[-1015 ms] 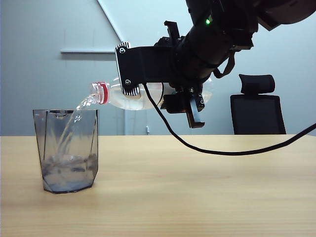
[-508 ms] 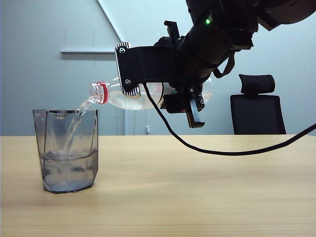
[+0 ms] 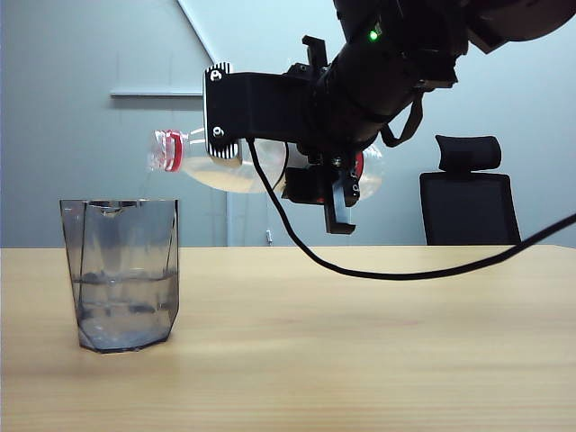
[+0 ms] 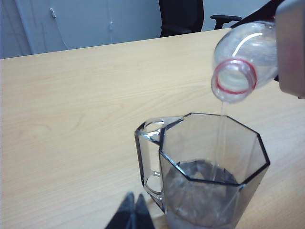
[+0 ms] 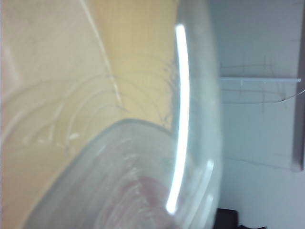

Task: Pick up the mineral water bottle on the table and pour water into the mug until it's half full.

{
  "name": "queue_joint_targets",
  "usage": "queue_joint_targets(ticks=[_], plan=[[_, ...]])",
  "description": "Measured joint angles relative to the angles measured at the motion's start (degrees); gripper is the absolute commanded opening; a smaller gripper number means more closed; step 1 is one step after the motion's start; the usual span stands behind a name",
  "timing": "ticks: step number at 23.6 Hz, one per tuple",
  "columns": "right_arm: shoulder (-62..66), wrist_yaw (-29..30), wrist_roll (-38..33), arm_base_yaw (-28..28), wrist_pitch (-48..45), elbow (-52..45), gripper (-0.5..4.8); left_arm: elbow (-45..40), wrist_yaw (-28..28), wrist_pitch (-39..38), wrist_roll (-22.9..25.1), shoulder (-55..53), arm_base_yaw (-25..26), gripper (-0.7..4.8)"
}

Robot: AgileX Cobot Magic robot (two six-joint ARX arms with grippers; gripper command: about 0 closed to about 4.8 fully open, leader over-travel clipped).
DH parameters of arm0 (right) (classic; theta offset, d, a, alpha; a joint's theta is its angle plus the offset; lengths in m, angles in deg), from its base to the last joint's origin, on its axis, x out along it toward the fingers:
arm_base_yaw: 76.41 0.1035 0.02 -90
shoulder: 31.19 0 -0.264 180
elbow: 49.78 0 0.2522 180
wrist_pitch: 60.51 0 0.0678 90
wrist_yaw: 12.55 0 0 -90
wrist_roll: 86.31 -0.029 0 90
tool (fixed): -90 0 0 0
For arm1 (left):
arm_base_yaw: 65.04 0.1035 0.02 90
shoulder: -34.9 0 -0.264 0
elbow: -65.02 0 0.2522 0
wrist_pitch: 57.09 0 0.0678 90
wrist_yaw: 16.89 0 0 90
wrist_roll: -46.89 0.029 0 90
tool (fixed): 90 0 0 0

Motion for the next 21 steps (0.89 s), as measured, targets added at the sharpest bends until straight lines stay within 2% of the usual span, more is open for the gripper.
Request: queue_joint_targets(ticks=[6,11,13,14,15,19,21], plan=[[-0.02,-0.13,-6.49,0.46,0.02,0.00,2.61,0.00,0.00,0.00,0.00,0.00,0.00,-0.02],[-1.09,-0.33,-16.81,1.97,0.28,0.00,2.61,0.00,0.00,0.00,0.00,0.00,0.02,-0.02],[-3.56,0.09,-31.54,2.69,0.37,0.00,2.61,0.00,0.00,0.00,0.00,0.00,0.02,-0.02],[-4.35,0.09,-36.48,2.78,0.33,0.00,2.61,0.00,0.00,0.00,0.00,0.00,0.02,-0.02],[-6.05,0.70,-46.27,2.64,1.20,0.00,2.61,0.00,0.00,0.00,0.00,0.02,0.07,-0.02],[-9.16,2.73,-61.94,2.60,3.43,0.00,2.60,0.00,0.00,0.00,0.00,0.02,0.09,-0.02],[-9.70,2.93,-67.23,2.62,4.59,0.02,2.61,0.00,0.00,0.00,0.00,0.02,0.09,-0.02]])
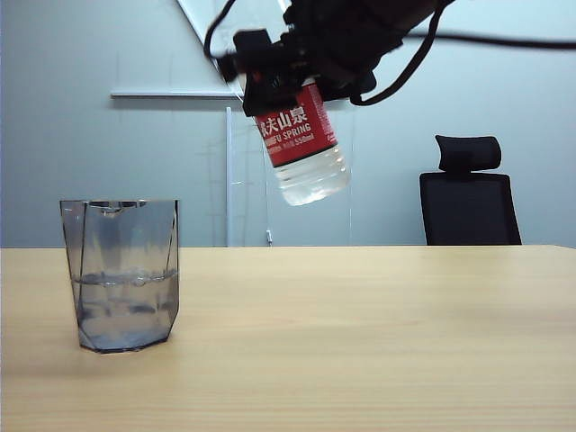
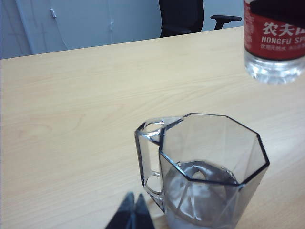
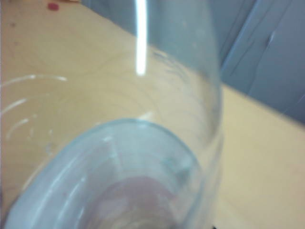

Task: Pick up the mineral water bottle on the table and pour water into the mug until it's half full.

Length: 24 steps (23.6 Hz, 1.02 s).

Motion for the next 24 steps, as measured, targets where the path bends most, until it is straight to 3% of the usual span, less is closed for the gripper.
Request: queue_joint_targets(ticks=[7,13,24], plan=[[-0.02,2.80,-13.84,-0.55,1.44,-4.44,2.61,0.00,0.00,0.00,0.00,0.00,0.22,-0.02],[-0.02,2.78,-21.73,-4.48,-6.14,-13.00,2.61,0.00,0.00,0.00,0.00,0.00,0.22,-0.02],[-0.04,2.67,-25.09,-9.97,-18.34,-22.49,2.65,0.00,0.00,-0.02,0.00,0.00,0.22,-0.02]])
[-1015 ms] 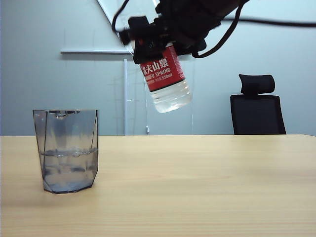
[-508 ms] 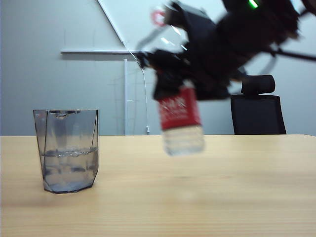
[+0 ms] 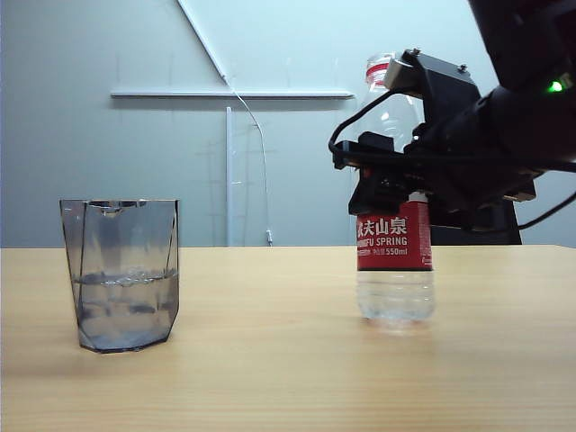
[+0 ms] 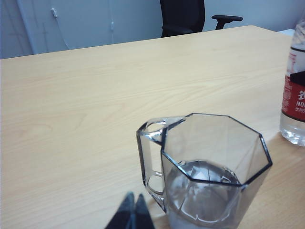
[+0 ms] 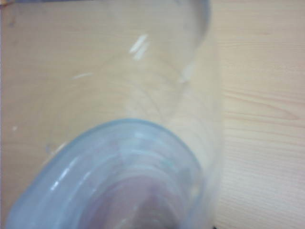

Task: Pick up the mineral water bottle on the table and pour water into the mug until it's half full.

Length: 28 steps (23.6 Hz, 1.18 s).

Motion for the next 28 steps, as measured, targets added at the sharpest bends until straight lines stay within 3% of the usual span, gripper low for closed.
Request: queue_joint_targets(ticks=[5,7,8,12,28], plan=[[0.00,0.85,0.04,0.00,-0.55,-0.37,2.99,0.00,0.00,0.02,0.00,0.00,0.00,-0.02],[0.00,2.34,0.15,-0.02,-0.59,-0.37,4.30,0.00,0.00,0.02,0.00,-0.02,0.00,-0.02],[0.00,2.73,0.11,0.02,-0.57,-0.37,4.54,0.00,0.00,0.02,0.00,-0.02,0.00,-0.02],[-0.17,3.34,0.02,0.07,-0.44,-0.35,4.79,0.00,0.00,0.02,0.00,-0.02,0.00,-0.02],[-11.54,3.32,-0.72,3.41,4.04,-7.65,4.79,0.00,0.00,0.00,0.00,-0.02,0.00,-0.02]])
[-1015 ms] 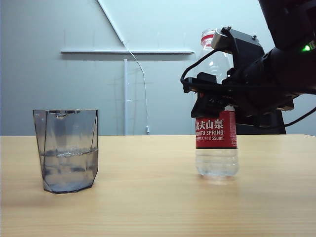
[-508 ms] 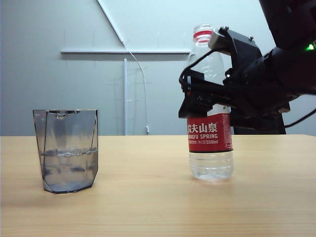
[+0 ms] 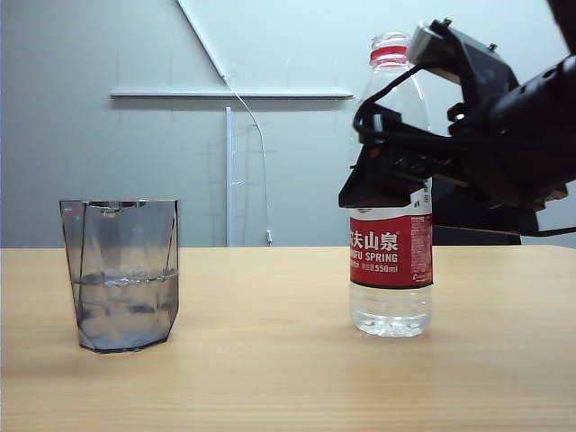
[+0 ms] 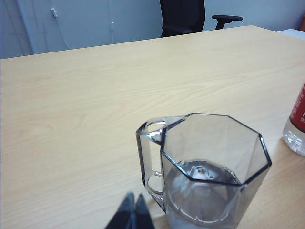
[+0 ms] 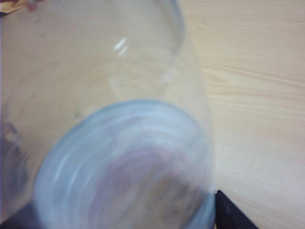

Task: Pick up the mineral water bottle on the table and pour water into the mug until it's half full.

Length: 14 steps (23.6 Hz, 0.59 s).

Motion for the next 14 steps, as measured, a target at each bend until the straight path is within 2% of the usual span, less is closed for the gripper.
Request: queue_joint_targets(ticks=[8,14], plan=[[-8.90,-1.14,-0.22,0.52,5.53,-3.13,4.79,0.00,0.00,0.02,0.00,0.00,0.00,-0.02],[-18.03,-1.49,-0.39,1.11,15.37,-3.17,4.79,0.00,0.26,0.02,0.00,0.00,1.07,-0.02]])
